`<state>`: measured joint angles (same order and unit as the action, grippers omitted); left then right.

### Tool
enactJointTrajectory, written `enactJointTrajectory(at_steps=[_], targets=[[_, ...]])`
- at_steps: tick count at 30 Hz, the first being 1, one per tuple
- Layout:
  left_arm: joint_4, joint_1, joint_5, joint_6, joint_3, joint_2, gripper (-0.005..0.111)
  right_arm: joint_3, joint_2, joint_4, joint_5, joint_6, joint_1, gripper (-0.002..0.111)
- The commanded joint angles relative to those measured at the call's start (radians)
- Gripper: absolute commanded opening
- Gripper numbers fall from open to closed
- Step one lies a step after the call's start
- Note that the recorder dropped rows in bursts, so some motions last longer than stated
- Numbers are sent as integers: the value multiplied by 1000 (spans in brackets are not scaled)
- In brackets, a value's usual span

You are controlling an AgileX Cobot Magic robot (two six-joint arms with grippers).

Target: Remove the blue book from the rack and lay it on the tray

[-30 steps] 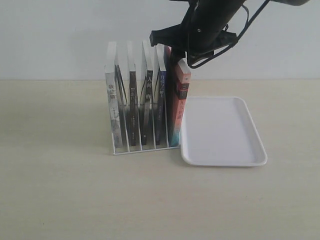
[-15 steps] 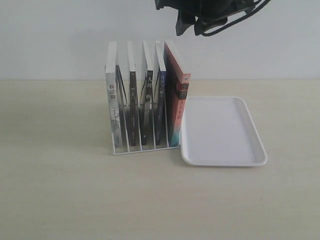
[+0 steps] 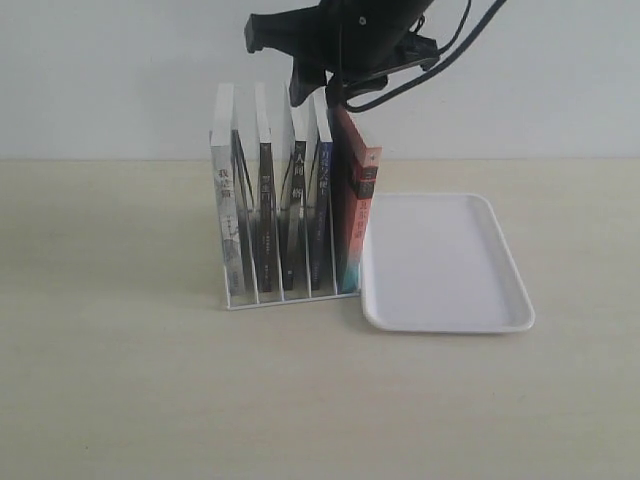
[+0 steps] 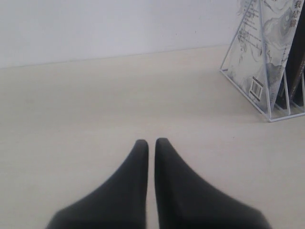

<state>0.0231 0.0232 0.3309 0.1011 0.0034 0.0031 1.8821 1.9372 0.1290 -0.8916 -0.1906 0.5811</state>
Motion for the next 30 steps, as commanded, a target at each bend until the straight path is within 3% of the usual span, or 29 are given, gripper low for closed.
enactJointTrajectory(at_steps=[1,6,21,28,30], targets=[[2,-2,-13,4,-3,-3,5,6,25,-37,34,-24,-2,39],[2,-2,-13,4,-3,-3,5,6,29,-137,47,-89,-2,39],[2,-2,-13,4,-3,-3,5,6,59,-158,47,-89,-2,38],[2,-2,-13,4,-3,-3,5,6,81,-158,49,-89,-2,23],[2,-2,-13,4,-3,-3,5,6,84,-158,49,-89,-2,23]])
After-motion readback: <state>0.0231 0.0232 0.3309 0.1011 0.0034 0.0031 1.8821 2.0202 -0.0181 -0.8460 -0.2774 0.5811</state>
